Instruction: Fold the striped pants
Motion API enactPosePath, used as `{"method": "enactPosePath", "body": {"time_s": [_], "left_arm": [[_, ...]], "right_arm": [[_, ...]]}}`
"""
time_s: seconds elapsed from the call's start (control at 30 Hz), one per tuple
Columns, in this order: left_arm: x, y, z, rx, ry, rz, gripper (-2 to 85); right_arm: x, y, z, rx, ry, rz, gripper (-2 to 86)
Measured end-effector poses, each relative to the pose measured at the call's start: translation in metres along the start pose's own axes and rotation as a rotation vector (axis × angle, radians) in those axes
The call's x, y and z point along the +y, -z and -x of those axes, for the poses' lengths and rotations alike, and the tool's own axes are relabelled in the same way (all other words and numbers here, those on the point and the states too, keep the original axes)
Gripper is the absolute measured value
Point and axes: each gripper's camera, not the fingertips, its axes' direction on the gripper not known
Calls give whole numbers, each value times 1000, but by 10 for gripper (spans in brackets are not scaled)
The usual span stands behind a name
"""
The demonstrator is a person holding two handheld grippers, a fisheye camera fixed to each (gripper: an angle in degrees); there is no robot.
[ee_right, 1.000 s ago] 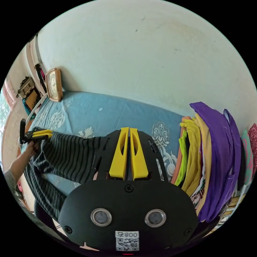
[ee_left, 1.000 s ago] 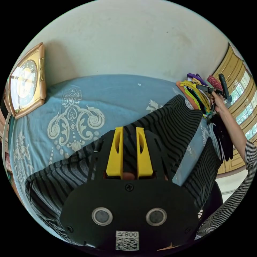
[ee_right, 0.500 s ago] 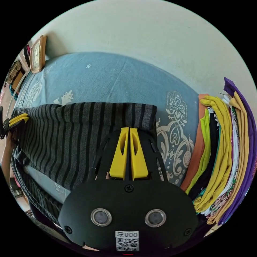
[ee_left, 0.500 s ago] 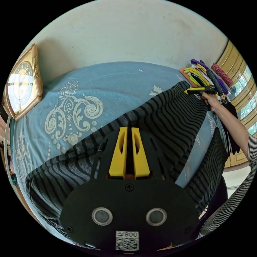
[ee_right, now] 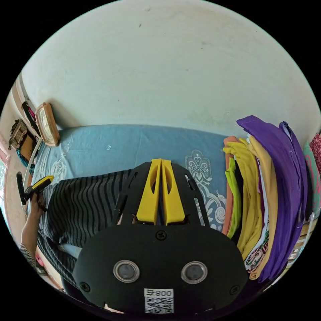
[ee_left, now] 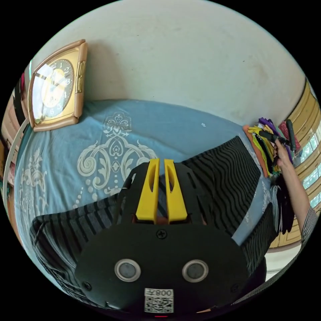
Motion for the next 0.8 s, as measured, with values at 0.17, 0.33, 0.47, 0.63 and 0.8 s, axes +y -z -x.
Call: {"method": "enactPosePath", "body": {"time_s": [0.17, 0.33, 0.47, 0.63, 0.8], "left_arm": [[50, 36, 13, 205, -44, -39, 68], [121, 68, 17, 301, -54, 64, 90], [162, 72, 5, 234, -104, 204, 92], [167, 75, 8, 145, -95, 229, 37], [171, 111, 21, 211, -60, 159, 27]], "right_arm": [[79, 20, -41, -29, 59, 19, 31], [143, 6, -77, 8, 15, 129, 77], [134, -20, -93, -76, -62, 182, 83], [115, -37, -101, -119, -84, 256, 50], [109, 5, -106, -151, -1, 221, 35]]}}
